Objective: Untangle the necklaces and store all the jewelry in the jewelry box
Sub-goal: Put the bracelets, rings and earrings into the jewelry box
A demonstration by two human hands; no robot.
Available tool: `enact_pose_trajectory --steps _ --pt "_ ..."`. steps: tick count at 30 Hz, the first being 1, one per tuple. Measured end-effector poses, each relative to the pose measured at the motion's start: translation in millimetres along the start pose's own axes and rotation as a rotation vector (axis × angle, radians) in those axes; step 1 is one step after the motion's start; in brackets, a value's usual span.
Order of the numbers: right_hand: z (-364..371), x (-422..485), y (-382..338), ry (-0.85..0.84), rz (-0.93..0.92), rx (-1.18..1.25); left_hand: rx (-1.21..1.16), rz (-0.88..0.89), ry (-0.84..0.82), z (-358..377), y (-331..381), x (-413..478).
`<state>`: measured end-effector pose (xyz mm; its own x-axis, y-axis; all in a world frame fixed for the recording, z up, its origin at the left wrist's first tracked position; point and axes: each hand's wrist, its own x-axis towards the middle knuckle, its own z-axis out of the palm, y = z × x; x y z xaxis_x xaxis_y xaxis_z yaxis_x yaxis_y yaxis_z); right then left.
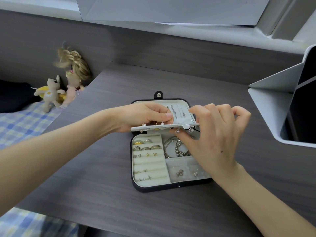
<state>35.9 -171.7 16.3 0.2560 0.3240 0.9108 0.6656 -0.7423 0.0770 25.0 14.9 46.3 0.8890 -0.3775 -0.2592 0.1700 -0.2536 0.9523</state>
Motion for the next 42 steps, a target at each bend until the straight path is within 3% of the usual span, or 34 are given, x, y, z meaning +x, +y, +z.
enact_pose_trajectory --steps 21,42 --pt "0 0 1 0.009 -0.004 -0.012 0.361 0.116 -0.032 -3 6 0" --pt "-1 -1 1 0.000 -0.011 -0.013 0.493 0.130 0.026 -4 8 -2"
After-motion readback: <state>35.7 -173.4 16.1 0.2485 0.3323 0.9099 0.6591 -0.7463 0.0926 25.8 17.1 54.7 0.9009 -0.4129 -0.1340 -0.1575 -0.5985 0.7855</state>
